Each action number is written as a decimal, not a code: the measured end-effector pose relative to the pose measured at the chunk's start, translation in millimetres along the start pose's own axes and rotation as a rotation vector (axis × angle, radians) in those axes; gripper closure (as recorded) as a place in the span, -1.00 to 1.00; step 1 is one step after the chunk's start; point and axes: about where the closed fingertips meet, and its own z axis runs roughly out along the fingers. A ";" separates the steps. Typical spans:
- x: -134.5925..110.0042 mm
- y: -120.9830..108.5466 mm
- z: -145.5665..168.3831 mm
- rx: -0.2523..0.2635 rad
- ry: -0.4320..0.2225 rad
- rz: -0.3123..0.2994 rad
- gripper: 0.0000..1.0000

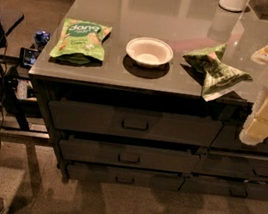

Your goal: Open middle drawer

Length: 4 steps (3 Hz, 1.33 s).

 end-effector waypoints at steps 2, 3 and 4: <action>16.3 31.1 53.1 -0.062 0.016 0.023 -1.00; 16.3 31.2 52.9 -0.063 0.017 0.023 -1.00; 16.2 47.0 67.1 -0.079 0.021 0.020 -1.00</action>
Offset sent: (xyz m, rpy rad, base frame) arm -0.0545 0.0149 -0.1970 0.0974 0.1653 -0.0376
